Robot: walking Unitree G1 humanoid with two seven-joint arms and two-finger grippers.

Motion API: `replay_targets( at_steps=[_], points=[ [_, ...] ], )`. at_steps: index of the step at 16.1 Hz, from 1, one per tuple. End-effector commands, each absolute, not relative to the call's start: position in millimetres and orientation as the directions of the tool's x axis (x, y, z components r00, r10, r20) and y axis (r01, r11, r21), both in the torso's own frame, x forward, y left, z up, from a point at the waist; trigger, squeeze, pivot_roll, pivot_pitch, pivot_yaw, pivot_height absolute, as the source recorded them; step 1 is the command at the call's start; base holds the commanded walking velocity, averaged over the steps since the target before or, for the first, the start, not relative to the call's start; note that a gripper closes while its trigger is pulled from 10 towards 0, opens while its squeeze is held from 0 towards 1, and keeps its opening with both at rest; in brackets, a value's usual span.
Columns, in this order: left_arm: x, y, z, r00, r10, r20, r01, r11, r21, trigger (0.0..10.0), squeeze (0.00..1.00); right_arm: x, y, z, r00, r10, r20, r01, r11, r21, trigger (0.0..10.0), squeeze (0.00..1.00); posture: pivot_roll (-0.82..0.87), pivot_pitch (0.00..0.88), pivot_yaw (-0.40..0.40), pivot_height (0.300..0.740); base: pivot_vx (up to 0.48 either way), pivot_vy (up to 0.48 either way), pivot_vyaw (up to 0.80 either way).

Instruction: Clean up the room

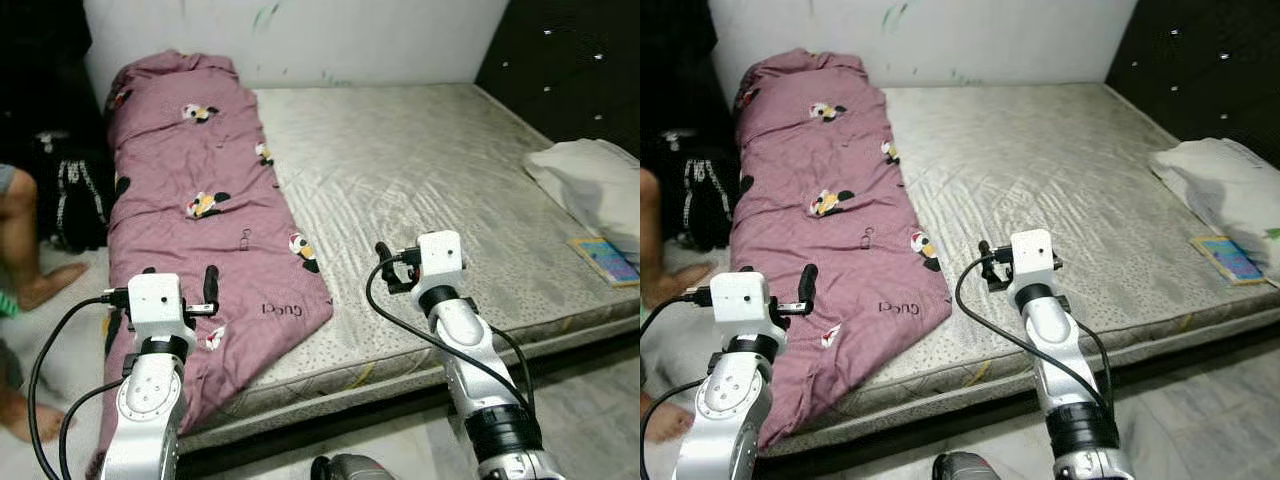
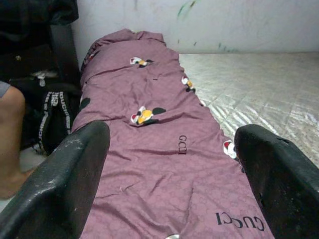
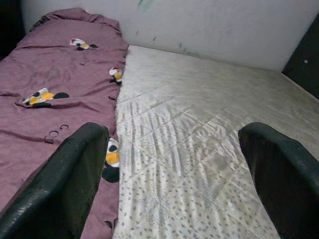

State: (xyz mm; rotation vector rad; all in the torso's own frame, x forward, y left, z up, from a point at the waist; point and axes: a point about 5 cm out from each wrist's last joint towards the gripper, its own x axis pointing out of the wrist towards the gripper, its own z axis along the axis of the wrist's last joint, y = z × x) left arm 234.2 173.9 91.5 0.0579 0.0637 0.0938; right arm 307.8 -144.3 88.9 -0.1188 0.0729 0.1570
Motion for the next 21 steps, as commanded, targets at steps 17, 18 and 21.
replay_targets(
  at_steps=[17,18,21],
  points=[
    [261,158,92,1.0,-0.008,-0.03,0.011,0.994,0.11,10.0,0.0,290,-161,87,0.998,0.038,-0.044,-0.041,0.997,-0.058,10.0,0.0,-0.06,0.0,0.039,0.74,0.0,0.0,0.0],
    [262,157,93,1.0,-0.02,-0.02,0.022,0.992,0.125,10.0,0.0,292,-160,84,0.997,0.049,-0.061,-0.054,0.995,-0.088,10.0,0.0,-0.05,0.0,0.012,0.74,0.0,0.0,0.0],
    [258,162,90,1.0,-0.013,-0.027,0.016,0.991,0.135,10.0,0.0,291,-153,83,0.995,0.077,-0.071,-0.082,0.994,-0.069,10.0,0.0,-0.04,0.0,0.01,0.74,0.0,0.0,0.0]
  ],
)
